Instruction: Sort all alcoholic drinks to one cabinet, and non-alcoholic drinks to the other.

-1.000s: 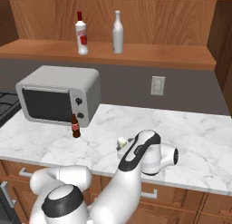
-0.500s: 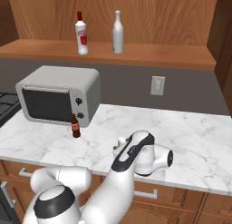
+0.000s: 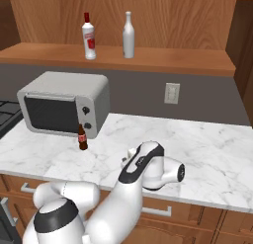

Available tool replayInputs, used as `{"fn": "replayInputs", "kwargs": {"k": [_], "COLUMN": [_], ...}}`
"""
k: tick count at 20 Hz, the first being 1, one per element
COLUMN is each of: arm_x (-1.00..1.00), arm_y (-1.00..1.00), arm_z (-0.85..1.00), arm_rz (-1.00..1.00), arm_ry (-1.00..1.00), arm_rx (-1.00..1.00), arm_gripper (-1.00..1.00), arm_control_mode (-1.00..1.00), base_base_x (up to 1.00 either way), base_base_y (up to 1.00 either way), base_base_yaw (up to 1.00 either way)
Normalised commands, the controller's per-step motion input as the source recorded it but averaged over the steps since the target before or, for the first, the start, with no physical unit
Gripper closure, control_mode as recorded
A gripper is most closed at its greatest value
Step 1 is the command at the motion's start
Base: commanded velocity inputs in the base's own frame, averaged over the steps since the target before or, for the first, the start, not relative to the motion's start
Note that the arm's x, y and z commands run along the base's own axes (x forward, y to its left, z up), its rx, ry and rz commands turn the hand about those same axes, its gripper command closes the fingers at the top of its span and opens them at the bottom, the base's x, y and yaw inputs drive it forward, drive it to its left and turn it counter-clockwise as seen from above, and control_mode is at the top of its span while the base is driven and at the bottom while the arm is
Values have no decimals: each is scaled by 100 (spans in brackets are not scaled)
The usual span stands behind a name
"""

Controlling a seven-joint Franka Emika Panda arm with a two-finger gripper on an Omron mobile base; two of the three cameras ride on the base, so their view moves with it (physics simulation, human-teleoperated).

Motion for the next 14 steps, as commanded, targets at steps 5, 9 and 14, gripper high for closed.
{"fn": "replayInputs", "kwargs": {"k": [5, 9, 14], "arm_x": [2, 0, 7], "arm_y": [-2, 0, 0], "arm_z": [-1, 0, -2], "arm_rz": [-4, -5, -5], "arm_ry": [0, 0, 0], "arm_rx": [0, 0, 0], "arm_gripper": [-100, -100, -100], "arm_control_mode": [-100, -100, -100], "base_base_x": [0, 0, 0], "base_base_y": [0, 0, 0], "base_base_yaw": [0, 0, 0]}}
